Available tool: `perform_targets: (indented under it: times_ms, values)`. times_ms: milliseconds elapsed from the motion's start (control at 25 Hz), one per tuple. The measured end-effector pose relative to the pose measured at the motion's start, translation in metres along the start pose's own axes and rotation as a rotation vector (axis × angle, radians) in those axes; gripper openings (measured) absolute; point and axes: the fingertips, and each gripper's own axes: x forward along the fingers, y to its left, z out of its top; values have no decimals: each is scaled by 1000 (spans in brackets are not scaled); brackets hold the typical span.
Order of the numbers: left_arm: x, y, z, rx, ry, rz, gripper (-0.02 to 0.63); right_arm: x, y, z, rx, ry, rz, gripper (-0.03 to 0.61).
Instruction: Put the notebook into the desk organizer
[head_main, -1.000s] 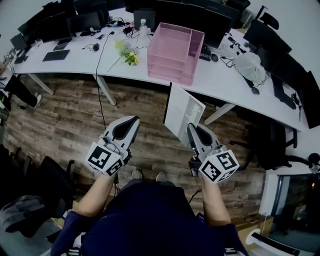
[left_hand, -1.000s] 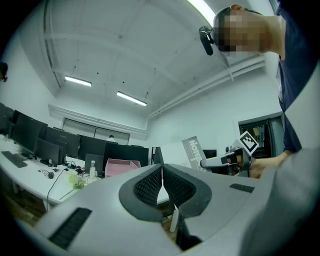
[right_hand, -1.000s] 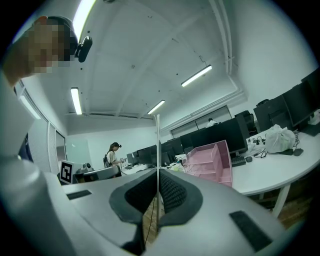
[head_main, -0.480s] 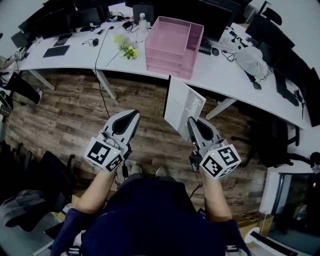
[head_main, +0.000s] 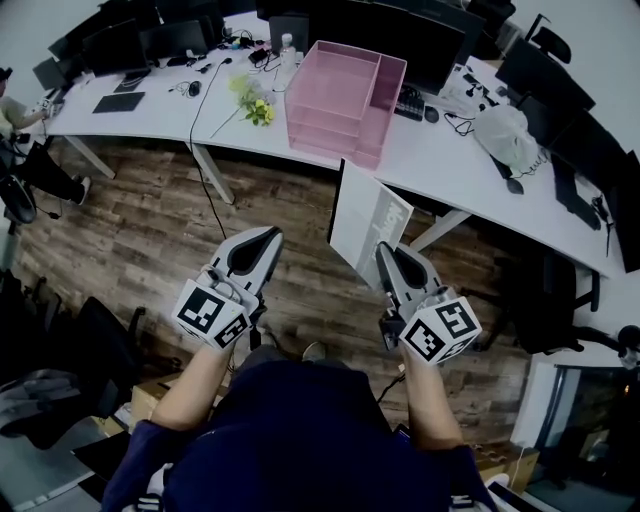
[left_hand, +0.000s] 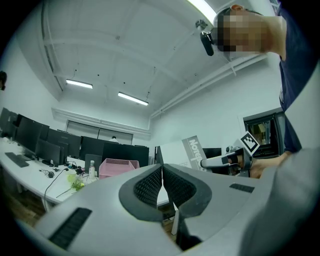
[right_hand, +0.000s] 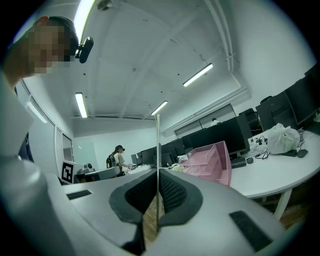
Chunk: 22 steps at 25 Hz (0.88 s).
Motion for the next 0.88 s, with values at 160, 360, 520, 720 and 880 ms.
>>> perform_targets:
  times_ms: [160, 360, 520, 720, 880]
  values:
    - [11, 0, -1, 4, -3, 10, 34, 3, -11, 3, 2, -5, 14, 9]
    - [26, 5, 1, 6, -8, 20, 34, 9, -25, 8, 1, -5, 21, 9]
    - [35, 12, 1, 2, -14, 27, 34, 14, -34, 10, 0, -1, 23, 9]
    - [47, 23, -2, -7, -18, 27, 34, 25, -46, 11, -4, 7, 18, 9]
    - [56, 37, -6, -13, -20, 22, 34, 38, -53, 10, -2, 12, 13, 9]
